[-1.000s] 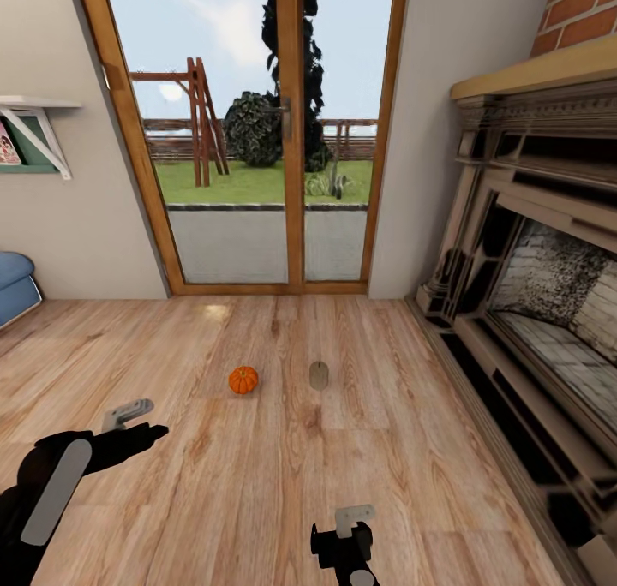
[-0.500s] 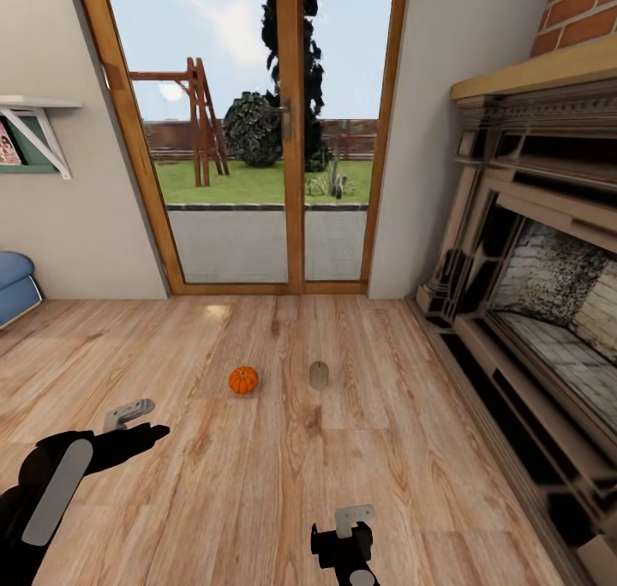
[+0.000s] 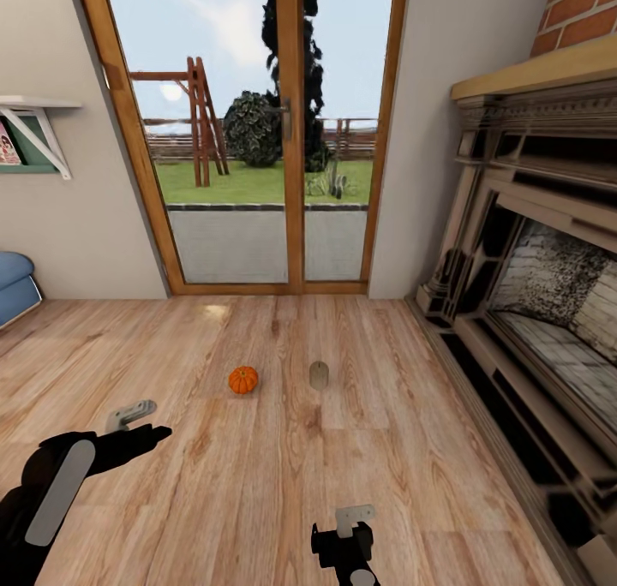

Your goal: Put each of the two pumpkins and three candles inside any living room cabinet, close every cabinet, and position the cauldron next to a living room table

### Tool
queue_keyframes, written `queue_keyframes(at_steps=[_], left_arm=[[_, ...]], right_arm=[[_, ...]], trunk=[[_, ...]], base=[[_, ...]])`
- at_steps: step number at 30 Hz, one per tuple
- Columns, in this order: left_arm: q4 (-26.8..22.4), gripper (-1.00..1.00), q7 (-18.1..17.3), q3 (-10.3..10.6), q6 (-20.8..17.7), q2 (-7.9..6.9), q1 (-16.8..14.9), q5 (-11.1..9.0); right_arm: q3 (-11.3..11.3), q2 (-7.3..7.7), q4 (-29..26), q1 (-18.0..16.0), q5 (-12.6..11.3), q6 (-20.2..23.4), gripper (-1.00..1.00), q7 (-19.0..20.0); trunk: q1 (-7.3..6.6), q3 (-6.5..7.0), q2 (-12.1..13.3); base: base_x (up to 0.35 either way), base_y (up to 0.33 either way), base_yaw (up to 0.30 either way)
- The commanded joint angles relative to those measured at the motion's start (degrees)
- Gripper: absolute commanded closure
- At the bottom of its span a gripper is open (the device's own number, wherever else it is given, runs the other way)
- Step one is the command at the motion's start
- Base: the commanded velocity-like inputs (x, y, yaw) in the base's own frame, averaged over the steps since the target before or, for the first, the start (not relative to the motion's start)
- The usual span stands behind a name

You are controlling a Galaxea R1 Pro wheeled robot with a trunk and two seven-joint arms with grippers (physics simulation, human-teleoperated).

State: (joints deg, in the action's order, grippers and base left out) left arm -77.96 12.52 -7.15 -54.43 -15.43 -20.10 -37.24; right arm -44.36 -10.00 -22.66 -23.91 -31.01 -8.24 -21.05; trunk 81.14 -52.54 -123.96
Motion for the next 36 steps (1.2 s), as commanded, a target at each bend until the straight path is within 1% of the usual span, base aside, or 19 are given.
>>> queue_keyframes(at_steps=[1, 9, 14, 16, 19, 21, 36], left_arm=[[0.0, -1.00, 0.5, 0.0, -0.2, 0.10, 0.0, -0.6], [-0.2, -1.00, 0.4, 0.2, -0.2, 0.22, 0.0, -0.6], [-0.3, -1.00, 0.4, 0.4, -0.2, 0.28, 0.0, -0.6], [-0.4, -1.00, 0.4, 1.7, -0.2, 0.36, 0.0, -0.6], [-0.8, -1.00, 0.4, 4.4, -0.2, 0.39, 0.0, -0.5], [-0.8, -1.00, 0.4, 5.1, -0.1, 0.39, 0.0, -0.4], [-0.4, -1.00, 0.5, 5.2, 0.0, 0.38, 0.0, -0.4]], right_arm=[[-0.5, 0.00, 0.1, -0.1, -0.6, -0.4, -1.00, -0.3], [-0.5, 0.00, 0.1, -0.1, -0.6, -0.4, -1.00, -0.3], [-0.4, 0.00, 0.0, -0.1, -0.6, -0.4, -1.00, -0.4], [-0.4, 0.00, 0.0, -0.1, -0.7, -0.4, -1.00, -0.4], [-0.3, 0.00, 0.0, -0.1, -0.7, -0.4, -1.00, -0.4], [-0.3, 0.00, 0.0, -0.1, -0.7, -0.4, -1.00, -0.4], [-0.4, 0.00, 0.0, -0.1, -0.6, -0.4, -1.00, -0.4]], trunk=[[-0.01, -0.05, 0.0], [-0.01, -0.05, 0.0], [-0.01, -0.04, 0.0], [-0.01, -0.01, 0.0], [-0.01, 0.03, 0.0], [-0.01, 0.04, 0.0], [-0.01, 0.04, 0.0]], base=[[0.000, 0.000, 0.000], [0.000, 0.000, -0.002], [0.000, 0.000, -0.149], [0.000, 0.000, -0.269], [0.000, 0.000, -0.222], [0.000, 0.000, -0.083], [0.000, 0.000, -0.009]])
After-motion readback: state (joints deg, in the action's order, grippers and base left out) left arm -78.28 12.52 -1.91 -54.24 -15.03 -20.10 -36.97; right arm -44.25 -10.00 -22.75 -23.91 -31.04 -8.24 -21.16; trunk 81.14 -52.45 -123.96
